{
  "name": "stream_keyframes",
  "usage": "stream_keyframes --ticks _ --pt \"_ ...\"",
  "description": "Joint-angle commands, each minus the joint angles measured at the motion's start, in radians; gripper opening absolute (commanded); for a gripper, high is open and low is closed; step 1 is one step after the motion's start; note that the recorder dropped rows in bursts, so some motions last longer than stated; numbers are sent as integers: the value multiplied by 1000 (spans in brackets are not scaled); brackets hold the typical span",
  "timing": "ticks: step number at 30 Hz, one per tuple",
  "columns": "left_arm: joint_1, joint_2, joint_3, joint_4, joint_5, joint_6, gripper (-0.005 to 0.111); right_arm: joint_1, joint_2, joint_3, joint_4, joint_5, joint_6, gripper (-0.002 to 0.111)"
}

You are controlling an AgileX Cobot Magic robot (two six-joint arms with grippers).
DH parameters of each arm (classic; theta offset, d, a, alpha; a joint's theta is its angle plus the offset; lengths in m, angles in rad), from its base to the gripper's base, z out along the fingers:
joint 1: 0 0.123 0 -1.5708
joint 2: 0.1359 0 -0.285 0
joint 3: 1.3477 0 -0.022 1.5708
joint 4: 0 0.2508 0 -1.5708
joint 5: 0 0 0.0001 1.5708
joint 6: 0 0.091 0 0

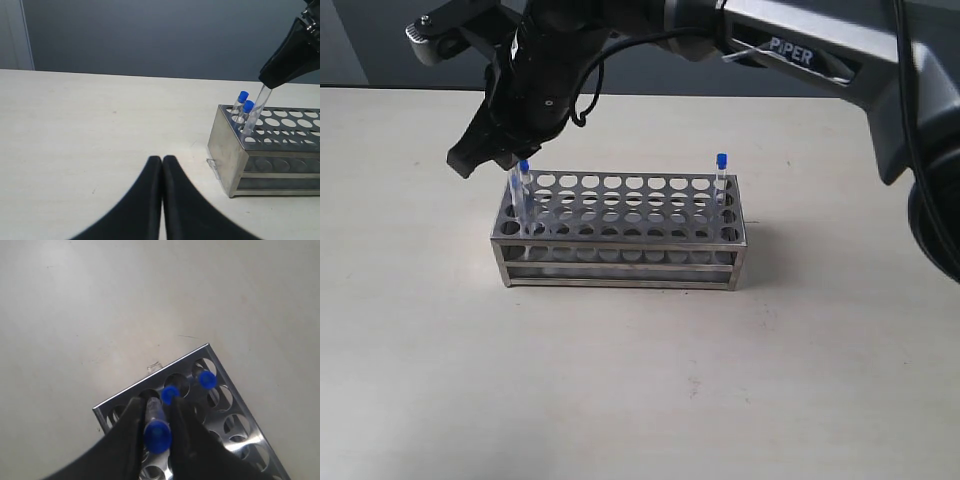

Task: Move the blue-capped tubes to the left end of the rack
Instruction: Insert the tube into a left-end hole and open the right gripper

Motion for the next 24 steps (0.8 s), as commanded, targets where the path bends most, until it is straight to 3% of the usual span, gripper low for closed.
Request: stream_keyframes --ticks 1,15,18,24 --pt "-4 -5 -3 0 -9 0 1 -3 20 2 9 -36 1 0" --pt "-4 -5 -3 0 -9 0 1 -3 96 2 69 -99 1 1" --pt "-4 -5 -3 0 -9 0 1 -3 97 2 88 -95 -1 8" --pt "-4 -5 -3 0 -9 0 1 -3 97 2 79 -41 2 35"
